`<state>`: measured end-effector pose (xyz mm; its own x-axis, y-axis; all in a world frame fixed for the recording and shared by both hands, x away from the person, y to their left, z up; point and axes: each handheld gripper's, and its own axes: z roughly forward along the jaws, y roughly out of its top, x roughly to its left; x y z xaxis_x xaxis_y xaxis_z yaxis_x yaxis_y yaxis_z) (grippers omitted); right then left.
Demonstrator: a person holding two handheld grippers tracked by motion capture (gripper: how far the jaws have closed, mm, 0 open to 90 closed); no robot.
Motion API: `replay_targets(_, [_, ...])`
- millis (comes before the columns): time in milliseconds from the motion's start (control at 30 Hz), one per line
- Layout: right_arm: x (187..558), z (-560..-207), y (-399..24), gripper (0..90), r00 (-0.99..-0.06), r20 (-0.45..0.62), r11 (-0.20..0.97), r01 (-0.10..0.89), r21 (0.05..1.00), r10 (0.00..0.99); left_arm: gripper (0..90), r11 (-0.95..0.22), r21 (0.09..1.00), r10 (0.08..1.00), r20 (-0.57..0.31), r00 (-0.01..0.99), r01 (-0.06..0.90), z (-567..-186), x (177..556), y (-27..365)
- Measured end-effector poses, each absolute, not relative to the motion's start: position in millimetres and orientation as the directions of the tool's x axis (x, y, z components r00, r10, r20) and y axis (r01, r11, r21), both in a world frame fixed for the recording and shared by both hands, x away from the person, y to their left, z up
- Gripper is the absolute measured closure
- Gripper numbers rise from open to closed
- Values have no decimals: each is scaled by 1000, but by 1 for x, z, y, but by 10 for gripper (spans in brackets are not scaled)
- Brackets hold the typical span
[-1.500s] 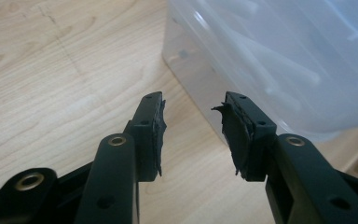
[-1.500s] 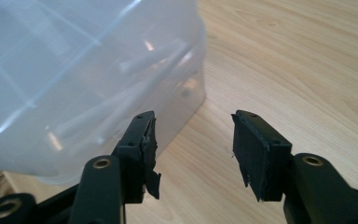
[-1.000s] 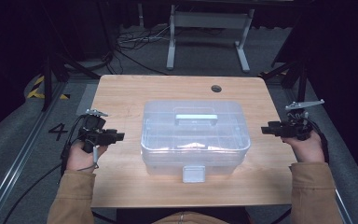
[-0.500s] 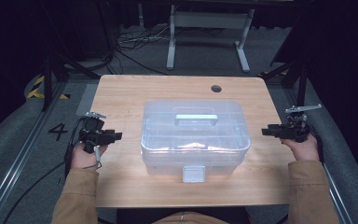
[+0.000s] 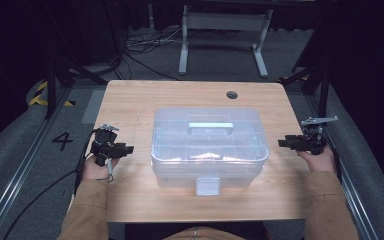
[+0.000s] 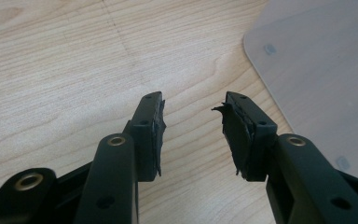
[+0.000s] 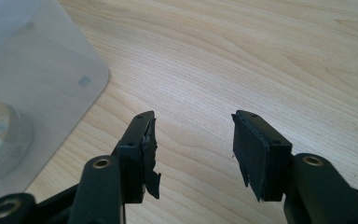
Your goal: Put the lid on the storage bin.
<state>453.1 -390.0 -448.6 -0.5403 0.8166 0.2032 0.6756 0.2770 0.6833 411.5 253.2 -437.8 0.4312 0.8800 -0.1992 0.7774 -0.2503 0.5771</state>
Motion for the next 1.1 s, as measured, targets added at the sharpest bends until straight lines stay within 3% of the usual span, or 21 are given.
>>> replay_targets(1100, [461, -493, -378, 461, -523, 135, 293, 652, 699, 842, 524, -378, 599, 845, -88, 527, 706, -477, 412, 248])
